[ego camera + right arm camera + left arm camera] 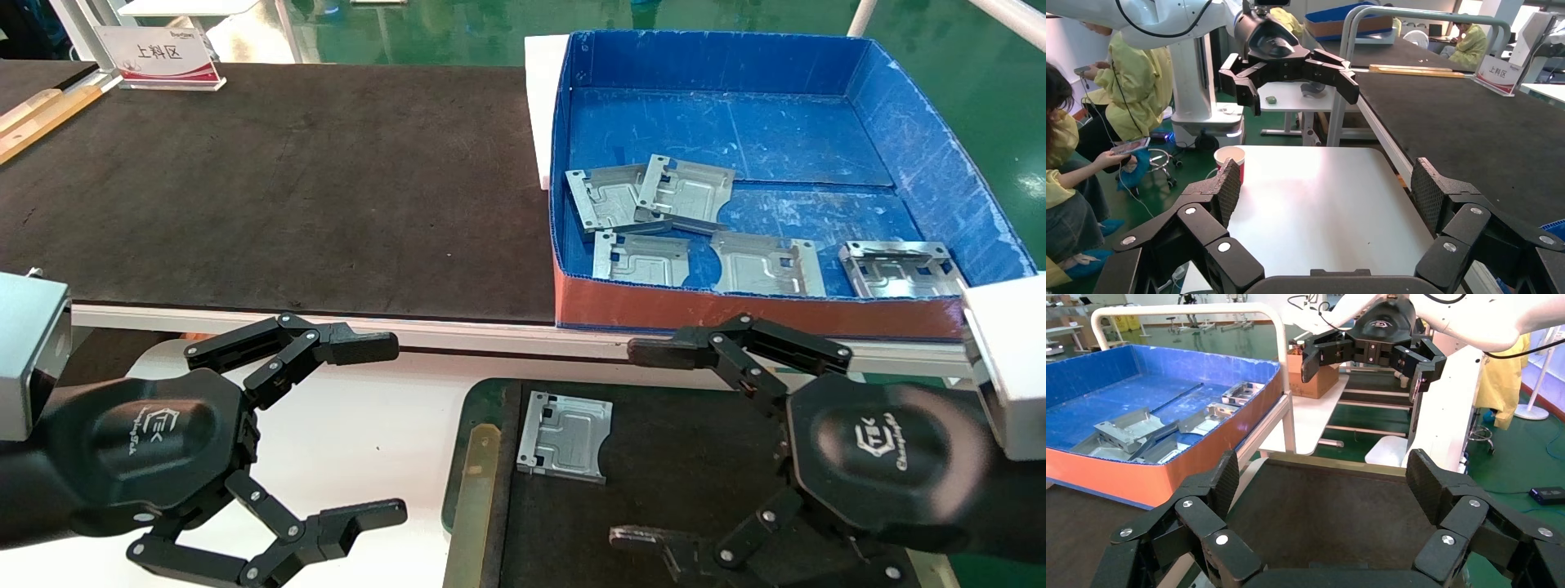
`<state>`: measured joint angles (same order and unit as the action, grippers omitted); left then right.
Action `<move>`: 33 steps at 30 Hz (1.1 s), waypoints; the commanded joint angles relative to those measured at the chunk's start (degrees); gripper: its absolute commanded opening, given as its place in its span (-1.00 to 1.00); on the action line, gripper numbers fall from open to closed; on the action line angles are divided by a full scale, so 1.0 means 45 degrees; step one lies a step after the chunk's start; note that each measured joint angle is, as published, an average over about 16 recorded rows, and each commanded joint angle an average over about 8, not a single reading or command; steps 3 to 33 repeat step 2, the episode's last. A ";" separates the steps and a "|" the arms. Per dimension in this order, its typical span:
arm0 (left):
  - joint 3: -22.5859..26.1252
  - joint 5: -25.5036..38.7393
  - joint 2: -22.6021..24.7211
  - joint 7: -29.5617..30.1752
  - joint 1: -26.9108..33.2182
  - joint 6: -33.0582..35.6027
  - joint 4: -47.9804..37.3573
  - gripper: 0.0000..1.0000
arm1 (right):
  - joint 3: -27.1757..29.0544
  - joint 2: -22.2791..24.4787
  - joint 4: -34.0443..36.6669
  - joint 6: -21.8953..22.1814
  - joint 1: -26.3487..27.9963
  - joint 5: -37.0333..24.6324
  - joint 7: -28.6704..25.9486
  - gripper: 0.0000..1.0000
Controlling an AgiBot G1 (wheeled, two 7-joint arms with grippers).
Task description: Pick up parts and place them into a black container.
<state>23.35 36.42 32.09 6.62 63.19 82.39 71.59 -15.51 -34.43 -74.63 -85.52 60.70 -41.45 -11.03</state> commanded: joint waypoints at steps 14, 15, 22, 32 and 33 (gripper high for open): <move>0.0000 0.0000 0.0000 0.0000 0.0000 0.0000 0.0000 1.00 | -0.0035 -0.0043 0.0081 -0.0006 0.0065 -0.0017 0.0025 1.00; 0.0000 0.0000 0.0000 0.0000 0.0000 0.0000 0.0000 1.00 | -0.0035 -0.0043 0.0081 -0.0006 0.0065 -0.0017 0.0025 1.00; 0.0000 0.0000 0.0000 0.0000 0.0000 0.0000 0.0000 1.00 | -0.0035 -0.0043 0.0081 -0.0006 0.0065 -0.0017 0.0025 1.00; 0.0000 0.0000 0.0000 0.0000 0.0000 0.0000 0.0000 1.00 | -0.0035 -0.0043 0.0081 -0.0006 0.0065 -0.0017 0.0025 1.00; 0.0000 0.0000 0.0000 0.0000 0.0000 0.0000 0.0000 1.00 | -0.0035 -0.0043 0.0081 -0.0006 0.0065 -0.0017 0.0025 1.00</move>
